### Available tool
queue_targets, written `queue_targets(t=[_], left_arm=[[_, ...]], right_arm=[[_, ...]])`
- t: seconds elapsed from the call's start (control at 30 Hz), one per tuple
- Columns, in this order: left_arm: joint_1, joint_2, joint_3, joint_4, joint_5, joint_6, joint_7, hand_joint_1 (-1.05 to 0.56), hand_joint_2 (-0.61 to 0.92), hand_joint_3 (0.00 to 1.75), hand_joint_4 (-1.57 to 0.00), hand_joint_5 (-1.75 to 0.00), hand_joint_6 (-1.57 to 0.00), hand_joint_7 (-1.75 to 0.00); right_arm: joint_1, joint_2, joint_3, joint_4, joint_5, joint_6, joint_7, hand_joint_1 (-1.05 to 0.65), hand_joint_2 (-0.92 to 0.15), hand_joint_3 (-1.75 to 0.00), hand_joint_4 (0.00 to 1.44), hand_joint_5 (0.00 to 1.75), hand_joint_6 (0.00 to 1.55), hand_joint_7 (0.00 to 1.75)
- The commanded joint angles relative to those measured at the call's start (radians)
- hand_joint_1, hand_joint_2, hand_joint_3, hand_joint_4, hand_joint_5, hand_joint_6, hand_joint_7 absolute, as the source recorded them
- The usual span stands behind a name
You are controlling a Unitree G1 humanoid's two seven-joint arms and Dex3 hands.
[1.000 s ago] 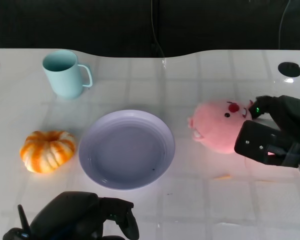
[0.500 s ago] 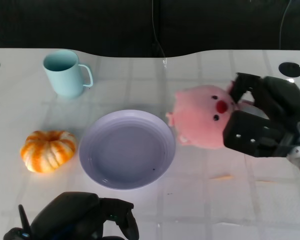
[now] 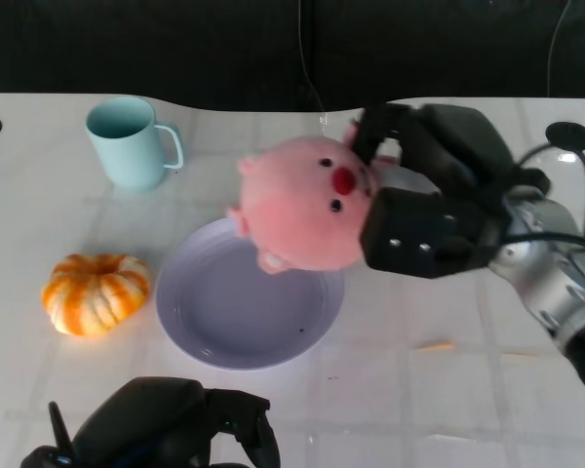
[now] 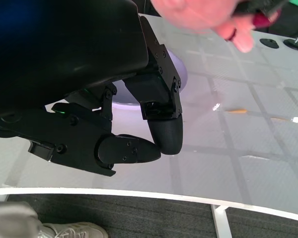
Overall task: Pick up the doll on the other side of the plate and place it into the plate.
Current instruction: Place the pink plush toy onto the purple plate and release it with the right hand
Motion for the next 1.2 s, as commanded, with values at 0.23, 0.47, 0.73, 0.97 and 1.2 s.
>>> queue_targets(t=[0.23, 0.47, 0.73, 0.97, 1.2], left_arm=[[-0.018, -0.011, -0.021, -0.008, 0.021, 0.017, 0.004, -0.28, 0.92, 0.33, -0.73, -1.29, -0.79, -0.84], [-0.024, -0.02, -0.031, -0.007, 0.028, 0.03, -0.001, -0.29, 0.92, 0.35, -0.74, -1.25, -0.8, -0.82], [-0.022, -0.017, -0.031, -0.003, 0.02, 0.025, 0.006, -0.28, 0.92, 0.34, -0.74, -1.24, -0.8, -0.8], [-0.025, -0.015, -0.032, -0.006, 0.027, 0.041, -0.005, -0.29, 0.92, 0.36, -0.73, -1.24, -0.8, -0.8], [-0.025, -0.011, -0.029, 0.003, 0.02, 0.023, 0.006, -0.28, 0.92, 0.35, -0.74, -1.25, -0.81, -0.8]], right_arm=[[-0.11, 0.06, 0.057, 0.075, -0.036, -0.015, 0.013, -0.24, -0.45, -1.07, 0.91, 1.75, 0.72, 1.75], [-0.141, 0.142, 0.089, 0.151, -0.035, -0.013, 0.023, -0.2, -0.49, -0.94, 0.89, 1.75, 0.72, 1.75], [-0.132, 0.185, 0.124, 0.187, -0.053, -0.01, 0.015, -0.2, -0.53, -0.81, 0.86, 1.75, 0.75, 1.58], [-0.112, 0.151, 0.145, 0.123, -0.042, 0.01, 0.195, -0.45, -0.9, -0.2, 0.53, 0.53, 0.61, 0.05], [-0.052, 0.071, 0.165, -0.039, -0.062, 0.043, 0.338, -0.66, -0.92, -0.21, 0.29, 0.21, 0.34, 0.0]])
